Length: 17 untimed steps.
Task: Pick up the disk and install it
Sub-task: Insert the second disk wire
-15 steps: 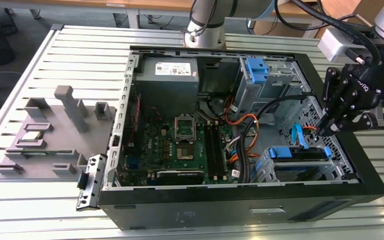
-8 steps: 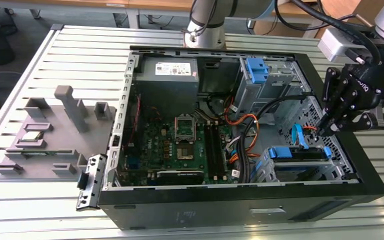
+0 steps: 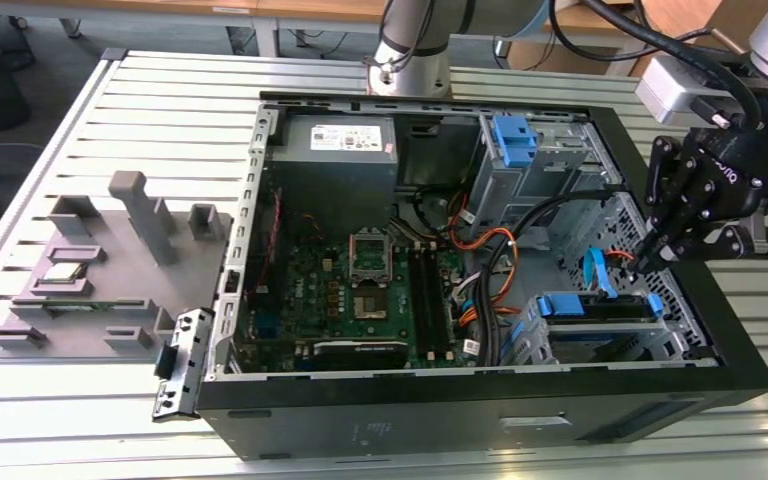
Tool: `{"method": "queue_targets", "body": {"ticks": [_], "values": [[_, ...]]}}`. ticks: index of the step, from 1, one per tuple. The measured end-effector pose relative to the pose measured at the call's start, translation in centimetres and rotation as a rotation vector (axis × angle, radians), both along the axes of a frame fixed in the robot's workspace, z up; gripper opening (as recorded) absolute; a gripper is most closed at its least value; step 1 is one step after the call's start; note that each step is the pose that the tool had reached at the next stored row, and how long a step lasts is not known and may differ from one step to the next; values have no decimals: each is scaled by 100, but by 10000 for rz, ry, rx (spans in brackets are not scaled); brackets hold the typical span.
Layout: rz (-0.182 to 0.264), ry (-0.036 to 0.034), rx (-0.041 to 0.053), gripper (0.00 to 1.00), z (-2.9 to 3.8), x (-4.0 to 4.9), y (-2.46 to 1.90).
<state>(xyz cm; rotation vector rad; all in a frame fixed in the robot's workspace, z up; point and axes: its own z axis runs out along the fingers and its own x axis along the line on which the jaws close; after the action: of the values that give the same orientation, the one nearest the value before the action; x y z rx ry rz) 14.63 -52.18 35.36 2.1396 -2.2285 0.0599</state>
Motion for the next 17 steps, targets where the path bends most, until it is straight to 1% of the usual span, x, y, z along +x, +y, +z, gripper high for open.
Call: {"method": "queue_targets", "body": {"ticks": [10,11,13,17], "values": [[0,0,-13,17,0,-1,0],[1,-10,-14,17,0,-9,0],[9,-89,-15,17,-2,-32,-7],[51,-279,-14,17,-19,-66,-19]]}}
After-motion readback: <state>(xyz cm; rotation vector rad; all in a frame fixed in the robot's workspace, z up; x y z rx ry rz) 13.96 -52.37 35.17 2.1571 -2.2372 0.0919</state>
